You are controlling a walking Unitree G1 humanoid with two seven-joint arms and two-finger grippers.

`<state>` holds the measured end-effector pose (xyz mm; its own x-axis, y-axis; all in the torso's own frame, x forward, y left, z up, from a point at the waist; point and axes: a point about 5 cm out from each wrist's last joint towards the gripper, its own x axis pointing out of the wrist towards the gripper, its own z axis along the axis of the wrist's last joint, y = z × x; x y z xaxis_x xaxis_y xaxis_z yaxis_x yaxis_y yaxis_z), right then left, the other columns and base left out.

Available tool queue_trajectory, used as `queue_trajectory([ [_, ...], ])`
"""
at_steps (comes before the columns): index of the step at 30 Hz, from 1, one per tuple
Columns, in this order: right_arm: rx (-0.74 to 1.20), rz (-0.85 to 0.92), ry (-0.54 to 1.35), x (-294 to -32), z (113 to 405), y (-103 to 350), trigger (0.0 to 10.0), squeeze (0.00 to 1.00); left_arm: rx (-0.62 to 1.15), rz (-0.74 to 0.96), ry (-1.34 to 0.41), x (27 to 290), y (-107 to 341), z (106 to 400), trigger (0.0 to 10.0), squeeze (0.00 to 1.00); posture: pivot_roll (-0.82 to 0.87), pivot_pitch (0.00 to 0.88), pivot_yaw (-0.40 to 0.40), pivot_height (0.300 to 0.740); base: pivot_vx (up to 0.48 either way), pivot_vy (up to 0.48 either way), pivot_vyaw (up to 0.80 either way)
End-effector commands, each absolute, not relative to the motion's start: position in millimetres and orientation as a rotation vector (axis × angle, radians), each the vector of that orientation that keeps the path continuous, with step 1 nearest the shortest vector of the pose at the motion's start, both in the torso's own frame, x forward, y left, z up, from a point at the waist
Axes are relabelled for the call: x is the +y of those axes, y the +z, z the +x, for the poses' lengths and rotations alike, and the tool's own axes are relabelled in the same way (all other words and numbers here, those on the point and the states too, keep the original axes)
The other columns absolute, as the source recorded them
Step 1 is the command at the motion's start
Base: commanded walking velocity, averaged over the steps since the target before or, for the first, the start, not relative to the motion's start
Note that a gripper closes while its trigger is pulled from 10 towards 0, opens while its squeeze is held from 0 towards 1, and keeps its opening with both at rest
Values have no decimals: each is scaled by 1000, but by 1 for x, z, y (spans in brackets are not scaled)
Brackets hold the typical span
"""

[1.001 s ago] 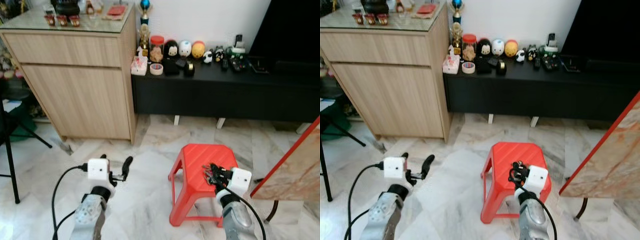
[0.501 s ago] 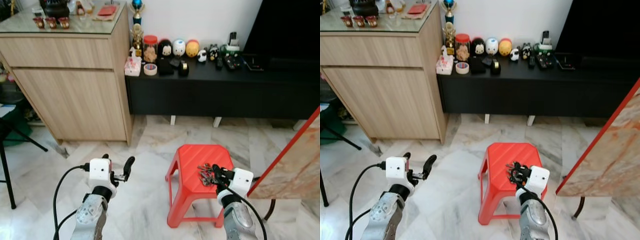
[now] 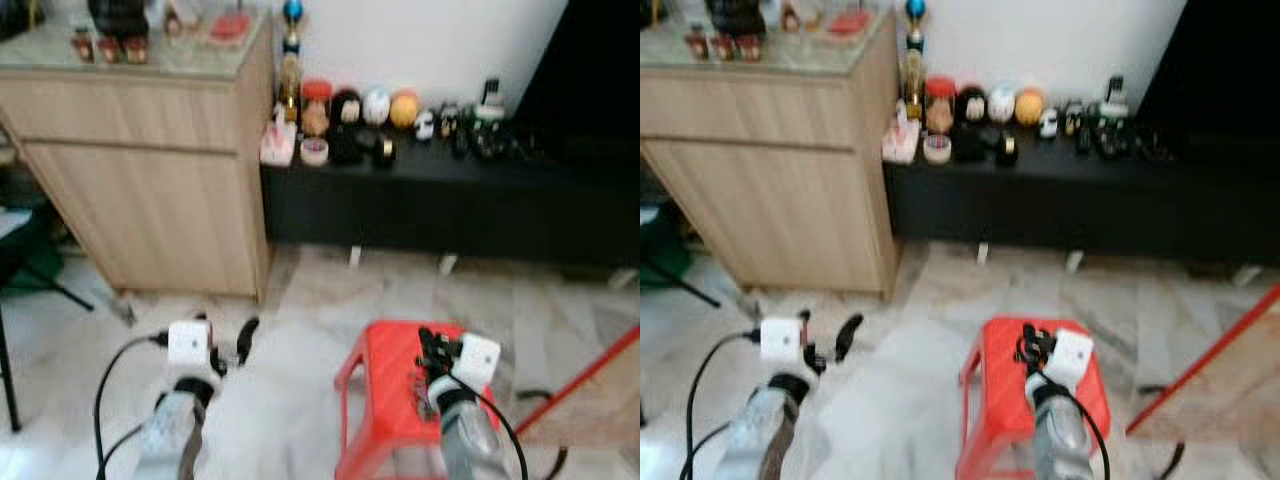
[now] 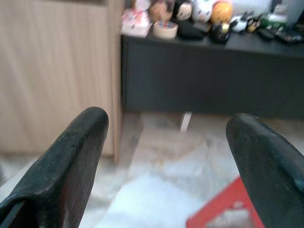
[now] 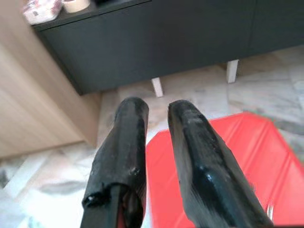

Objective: Hang keys on a hook

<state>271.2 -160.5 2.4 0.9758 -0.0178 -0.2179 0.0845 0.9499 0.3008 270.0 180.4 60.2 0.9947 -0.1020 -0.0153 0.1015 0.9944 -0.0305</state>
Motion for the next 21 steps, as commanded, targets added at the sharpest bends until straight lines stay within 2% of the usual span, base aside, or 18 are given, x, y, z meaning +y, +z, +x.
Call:
queue_trajectory([
  [1,220,309,-87,-169,268,0,10000,0,13,-44,-123,173,61,270,10000,0,8,19,-56,740,379,0,0],
  [6,219,310,-91,-169,268,0,10000,0,11,-50,-118,174,61,271,10000,0,10,20,-55,740,371,0,0],
  [21,224,312,-87,-167,267,-1,10000,0,25,-49,-105,175,58,270,10000,0,11,21,-57,740,0,0,0],
])
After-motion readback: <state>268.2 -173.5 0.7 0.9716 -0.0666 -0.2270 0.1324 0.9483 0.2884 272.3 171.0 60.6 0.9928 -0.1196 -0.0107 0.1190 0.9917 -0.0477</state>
